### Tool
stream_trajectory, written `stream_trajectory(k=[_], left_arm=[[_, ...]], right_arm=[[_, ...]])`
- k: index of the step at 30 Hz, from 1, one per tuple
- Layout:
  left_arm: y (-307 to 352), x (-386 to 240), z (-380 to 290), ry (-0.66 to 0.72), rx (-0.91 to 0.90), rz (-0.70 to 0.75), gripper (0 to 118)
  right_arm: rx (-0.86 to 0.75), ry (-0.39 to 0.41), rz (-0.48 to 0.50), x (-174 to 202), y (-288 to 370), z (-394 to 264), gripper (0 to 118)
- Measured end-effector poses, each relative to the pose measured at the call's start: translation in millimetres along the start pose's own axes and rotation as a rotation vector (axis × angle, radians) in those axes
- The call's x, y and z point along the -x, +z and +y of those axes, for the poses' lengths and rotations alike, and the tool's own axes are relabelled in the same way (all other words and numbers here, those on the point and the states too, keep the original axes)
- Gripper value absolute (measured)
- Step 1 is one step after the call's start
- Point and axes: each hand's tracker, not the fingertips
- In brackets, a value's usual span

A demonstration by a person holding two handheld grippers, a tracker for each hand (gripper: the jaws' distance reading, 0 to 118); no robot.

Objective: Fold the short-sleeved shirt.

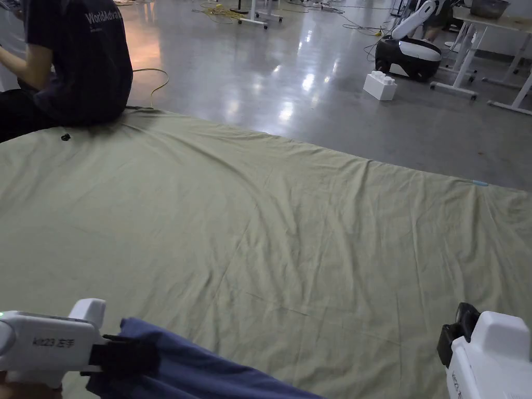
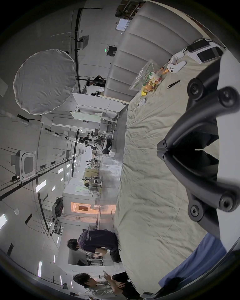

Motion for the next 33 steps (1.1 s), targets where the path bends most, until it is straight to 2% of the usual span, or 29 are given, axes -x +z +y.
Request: stream_trajectory(k=[5, 7, 12, 21, 27, 33], left_arm=[[37, 22, 12, -0.016, -0.015, 0.169, 8], [46, 14, 6, -0.016, -0.016, 0.258, 8], [46, -29, -6, -0.048, -0.003, 0.308, 8], [19, -104, -12, 0.021, -0.02, 0.007, 8], [-40, -150, -26, -0.01, 0.052, -0.026, 8], [-119, -180, -47, -0.048, 0.147, 0.058, 8]], right_arm=[[-0.009, 0.002, 0.009, -1, -1, 2, 0], [-0.011, 0.005, 0.012, 0, -1, 2, 0], [-0.009, -0.009, 0.025, 1, -4, 1, 0], [-0.008, -0.018, 0.041, -1, -3, -6, 0], [-0.001, -0.023, 0.03, -8, 2, -10, 0], [0.012, -0.031, 0.014, -18, 4, -16, 0]])
